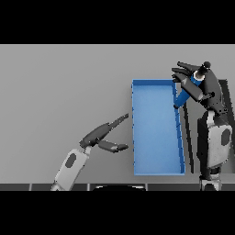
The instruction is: Pick up the blue pipe and place it into the blue bin.
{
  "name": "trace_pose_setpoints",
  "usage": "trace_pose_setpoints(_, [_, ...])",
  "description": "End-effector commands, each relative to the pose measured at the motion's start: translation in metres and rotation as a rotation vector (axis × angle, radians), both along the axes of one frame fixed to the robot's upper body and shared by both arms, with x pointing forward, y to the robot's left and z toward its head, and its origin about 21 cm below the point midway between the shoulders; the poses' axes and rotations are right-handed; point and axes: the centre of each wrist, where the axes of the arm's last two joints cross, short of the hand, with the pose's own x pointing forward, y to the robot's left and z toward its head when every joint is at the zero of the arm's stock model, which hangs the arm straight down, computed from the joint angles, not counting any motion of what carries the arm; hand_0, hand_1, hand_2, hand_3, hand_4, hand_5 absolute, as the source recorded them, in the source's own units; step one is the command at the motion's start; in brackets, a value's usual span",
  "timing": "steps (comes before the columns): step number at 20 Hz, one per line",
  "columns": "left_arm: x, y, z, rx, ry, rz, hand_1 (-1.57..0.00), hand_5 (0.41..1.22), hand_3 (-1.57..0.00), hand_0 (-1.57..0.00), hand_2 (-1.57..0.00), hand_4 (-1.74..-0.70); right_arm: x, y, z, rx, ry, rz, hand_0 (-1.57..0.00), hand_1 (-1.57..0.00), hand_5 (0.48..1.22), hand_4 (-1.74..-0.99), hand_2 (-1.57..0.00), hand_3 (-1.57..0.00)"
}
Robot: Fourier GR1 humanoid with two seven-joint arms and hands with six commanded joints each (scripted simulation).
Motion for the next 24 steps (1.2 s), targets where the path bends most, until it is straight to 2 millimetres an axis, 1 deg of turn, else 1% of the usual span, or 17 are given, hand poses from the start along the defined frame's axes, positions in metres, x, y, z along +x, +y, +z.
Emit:
trace_pose_setpoints(1, [-0.001, 0.001, 0.000, -0.009, 0.003, -0.002, 0.00, 0.421, 0.00, 0.00, 0.00, -0.87, -0.005, -0.004, -0.011, 0.001, 0.030, -0.018, -1.57, -1.57, 1.221, -1.741, -1.57, -1.57])
trace_pose_setpoints(3, [-0.007, 0.001, -0.002, -0.016, 0.010, -0.005, 0.00, 0.422, 0.00, 0.00, 0.00, -0.88, -0.014, -0.011, -0.034, -0.001, 0.103, -0.056, -1.57, -1.57, 1.221, -1.741, -1.57, -1.57])
trace_pose_setpoints(5, [-0.008, 0.001, 0.001, -0.027, 0.007, -0.005, 0.00, 0.425, 0.00, 0.00, 0.00, -0.88, -0.025, -0.013, -0.054, 0.008, 0.185, -0.103, -1.57, -1.57, 1.221, -1.741, -1.57, -1.57])
trace_pose_setpoints(7, [-0.008, 0.000, 0.000, -0.006, 0.017, 0.004, 0.00, 0.428, 0.00, 0.00, 0.00, -0.88, -0.039, -0.014, -0.068, 0.009, 0.251, -0.153, -1.57, -1.57, 1.221, -1.741, -1.57, -1.57])
trace_pose_setpoints(9, [-0.009, -0.001, 0.001, -0.015, 0.016, -0.008, 0.00, 0.425, 0.00, 0.00, 0.00, -0.88, -0.043, -0.011, -0.083, -0.012, 0.332, -0.219, -1.57, -1.57, 1.221, -1.741, -1.57, -1.57])
trace_pose_setpoints(10, [-0.006, 0.001, 0.001, -0.009, 0.019, 0.001, 0.00, 0.423, 0.00, 0.00, 0.00, -0.89, -0.047, -0.012, -0.088, -0.021, 0.374, -0.239, -1.57, -1.57, 1.221, -1.741, -1.57, -1.51])
trace_pose_setpoints(11, [-0.004, 0.001, 0.003, -0.014, 0.012, 0.003, 0.00, 0.422, 0.00, 0.00, 0.00, -0.89, -0.051, -0.008, -0.098, -0.013, 0.416, -0.249, -1.57, -1.57, 1.221, -1.741, -1.57, -1.52])
trace_pose_setpoints(12, [-0.006, 0.002, 0.003, -0.017, 0.010, 0.001, 0.00, 0.420, 0.00, 0.00, 0.00, -0.89, -0.054, -0.005, -0.102, -0.027, 0.436, -0.269, -1.57, -1.57, 1.221, -1.741, -1.57, -1.26])
trace_pose_setpoints(15, [-0.009, -0.001, -0.002, -0.010, 0.013, -0.004, 0.00, 0.421, 0.00, 0.00, 0.00, -0.88, -0.056, -0.001, -0.120, -0.086, 0.547, -0.325, -1.57, -1.57, 1.221, -1.741, -1.57, -0.91])
trace_pose_setpoints(16, [-0.008, -0.003, -0.001, -0.011, 0.011, -0.002, 0.00, 0.421, 0.00, 0.00, 0.00, -0.88, -0.055, -0.002, -0.125, -0.098, 0.587, -0.349, -1.57, -1.55, 1.221, -1.741, -1.57, -0.85])
trace_pose_setpoints(17, [-0.009, -0.002, -0.003, 0.001, 0.017, -0.001, 0.00, 0.421, 0.00, 0.00, 0.00, -0.88, -0.053, -0.001, -0.126, -0.113, 0.620, -0.353, -1.46, -1.34, 1.221, -1.678, -1.34, -0.79])
trace_pose_setpoints(18, [-0.009, -0.002, -0.002, 0.000, 0.014, -0.001, 0.00, 0.422, 0.00, 0.00, 0.00, -0.88, -0.054, -0.001, -0.127, -0.125, 0.631, -0.345, -1.17, -1.07, 1.221, -1.592, -1.07, -0.63])
trace_pose_setpoints(19, [-0.010, -0.002, -0.001, -0.003, 0.014, -0.004, 0.00, 0.422, 0.00, 0.00, 0.00, -0.88, -0.052, -0.001, -0.131, -0.143, 0.662, -0.347, -0.94, -0.85, 1.221, -1.503, -0.86, -0.50])
trace_pose_setpoints(20, [-0.009, -0.002, -0.001, -0.007, 0.010, -0.005, 0.00, 0.425, 0.00, 0.00, 0.00, -0.88, -0.052, -0.001, -0.132, -0.158, 0.677, -0.339, -0.75, -0.68, 1.221, -1.413, -0.68, -0.40])
trace_pose_setpoints(21, [-0.010, -0.002, 0.001, -0.008, 0.007, -0.006, 0.00, 0.427, 0.00, 0.00, 0.00, -0.88, -0.052, -0.003, -0.134, -0.194, 0.711, -0.319, -0.60, -0.55, 1.221, -1.337, -0.55, -0.32])
trace_pose_setpoints(22, [-0.010, -0.004, 0.002, -0.009, 0.007, -0.006, 0.00, 0.428, 0.00, 0.00, 0.00, -0.88, -0.051, -0.003, -0.136, -0.223, 0.733, -0.298, -0.48, -0.44, 1.186, -1.275, -0.44, -0.26])
trace_pose_setpoints(24, [-0.012, -0.005, 0.001, -0.004, 0.016, -0.002, 0.00, 0.429, 0.00, 0.00, 0.00, -0.88, -0.048, 0.000, -0.133, -0.342, 0.753, -0.241, -0.31, -0.28, 1.084, -1.175, -0.28, -0.16])
